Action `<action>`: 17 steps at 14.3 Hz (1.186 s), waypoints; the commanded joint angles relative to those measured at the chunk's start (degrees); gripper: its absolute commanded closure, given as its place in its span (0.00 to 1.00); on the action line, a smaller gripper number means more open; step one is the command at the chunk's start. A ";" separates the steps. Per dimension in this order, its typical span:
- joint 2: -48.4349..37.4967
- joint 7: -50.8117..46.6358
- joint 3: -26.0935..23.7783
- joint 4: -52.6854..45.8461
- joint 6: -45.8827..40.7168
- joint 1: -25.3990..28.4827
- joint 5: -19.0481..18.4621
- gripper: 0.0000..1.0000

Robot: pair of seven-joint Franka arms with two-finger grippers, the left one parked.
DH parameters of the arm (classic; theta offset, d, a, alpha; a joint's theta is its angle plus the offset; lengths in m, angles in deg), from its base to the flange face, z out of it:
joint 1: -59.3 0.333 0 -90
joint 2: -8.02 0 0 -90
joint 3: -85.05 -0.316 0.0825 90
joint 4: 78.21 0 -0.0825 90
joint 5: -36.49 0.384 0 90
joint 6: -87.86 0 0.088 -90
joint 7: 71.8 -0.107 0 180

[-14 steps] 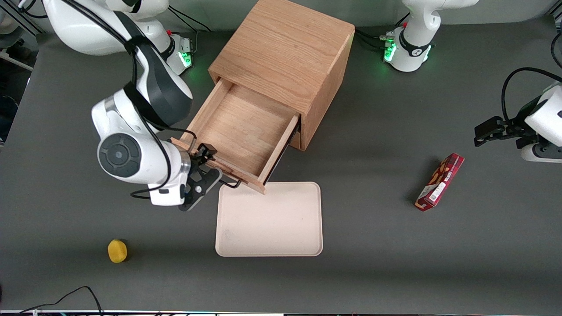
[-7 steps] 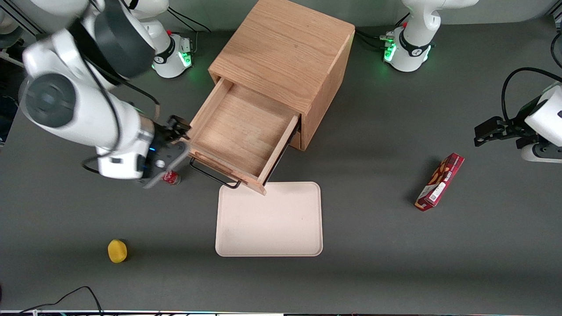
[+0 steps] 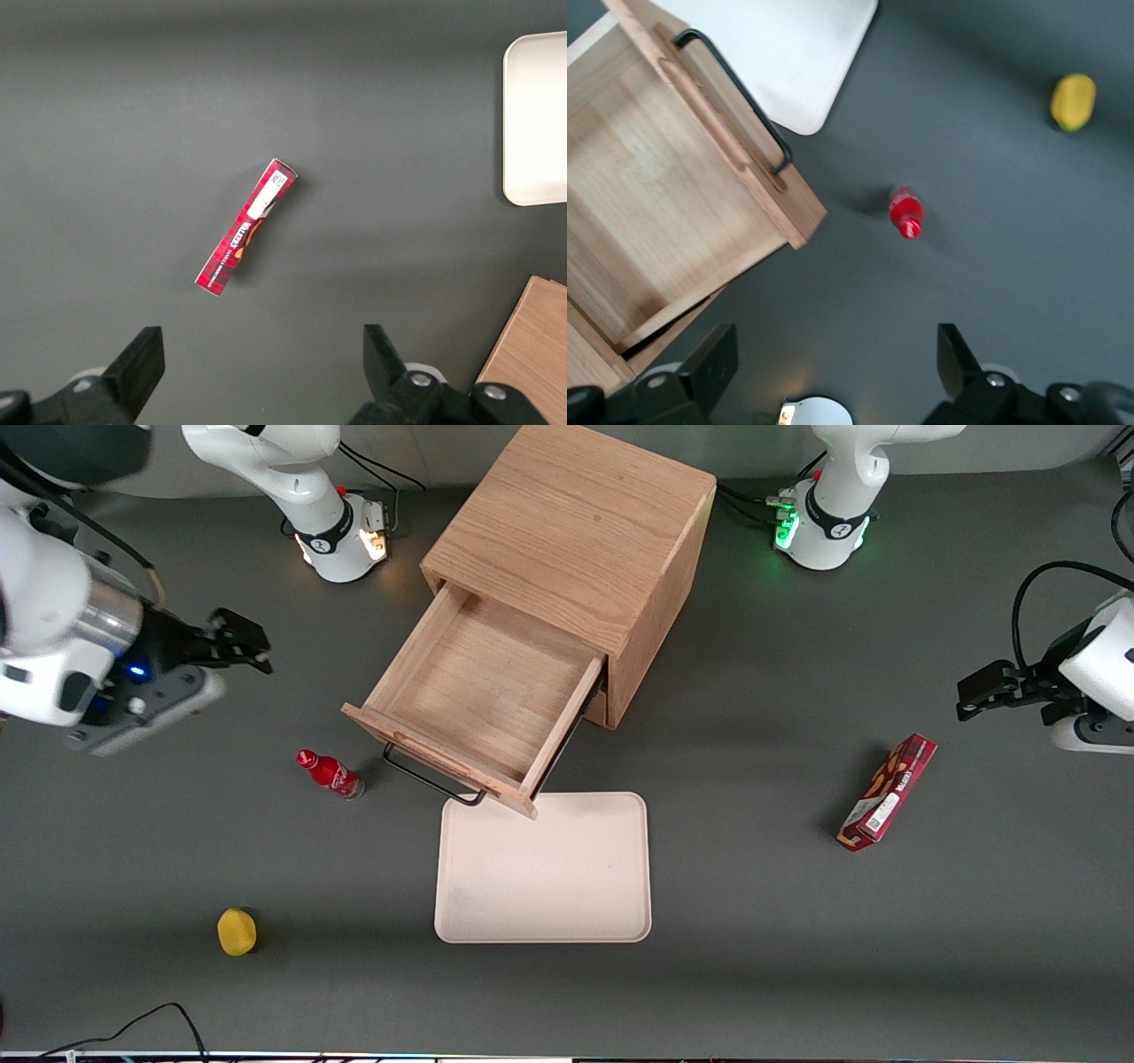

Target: Open upper drawer

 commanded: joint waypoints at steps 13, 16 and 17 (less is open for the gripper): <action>-22.76 -9.16 17.66 23.64 4.08 5.14 6.09 0.00; -22.14 -9.25 17.75 23.64 5.30 4.70 5.38 0.00; -21.88 -9.33 17.75 23.64 5.74 3.74 5.04 0.00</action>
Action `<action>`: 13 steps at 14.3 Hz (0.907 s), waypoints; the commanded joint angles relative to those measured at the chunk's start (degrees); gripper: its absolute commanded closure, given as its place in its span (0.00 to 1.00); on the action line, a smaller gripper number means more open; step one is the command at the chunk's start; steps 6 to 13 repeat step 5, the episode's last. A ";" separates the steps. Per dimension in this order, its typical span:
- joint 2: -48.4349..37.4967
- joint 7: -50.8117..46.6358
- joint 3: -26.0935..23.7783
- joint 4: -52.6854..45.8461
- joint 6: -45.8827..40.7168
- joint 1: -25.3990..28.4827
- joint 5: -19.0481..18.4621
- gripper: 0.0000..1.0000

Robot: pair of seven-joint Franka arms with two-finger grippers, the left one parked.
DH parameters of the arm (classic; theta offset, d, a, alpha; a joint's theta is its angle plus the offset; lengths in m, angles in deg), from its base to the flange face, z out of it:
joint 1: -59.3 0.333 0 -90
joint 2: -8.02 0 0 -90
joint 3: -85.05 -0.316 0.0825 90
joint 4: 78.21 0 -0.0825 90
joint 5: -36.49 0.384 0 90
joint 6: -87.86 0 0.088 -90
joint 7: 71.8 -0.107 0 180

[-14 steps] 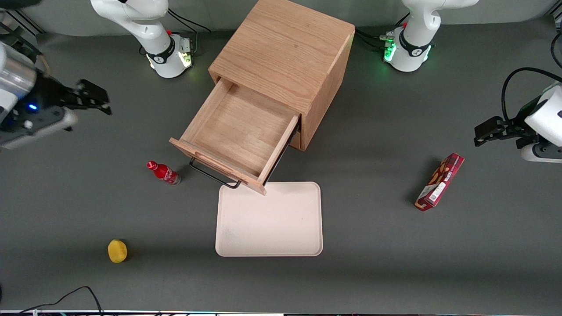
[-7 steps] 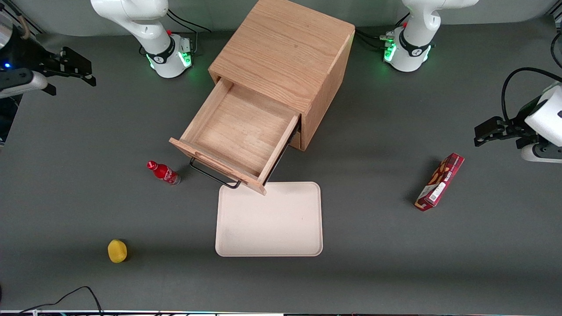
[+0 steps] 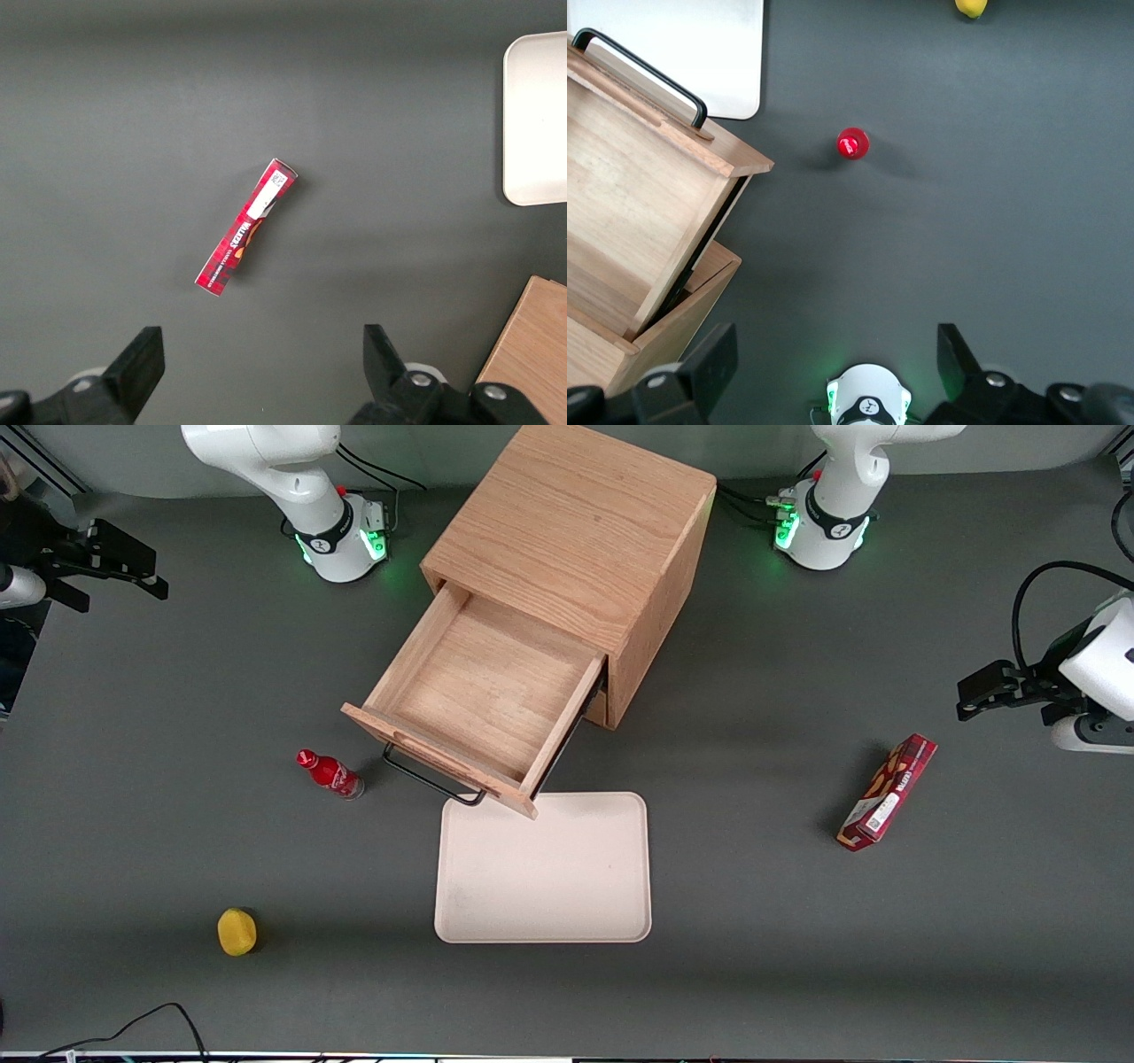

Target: Open upper drawer

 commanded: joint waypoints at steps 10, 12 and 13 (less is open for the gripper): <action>0.75 -1.86 -0.03 1.71 3.73 -1.29 -0.99 0.00; 0.75 -1.86 -0.03 1.71 3.73 -1.29 -0.99 0.00; 0.75 -1.86 -0.03 1.71 3.73 -1.29 -0.99 0.00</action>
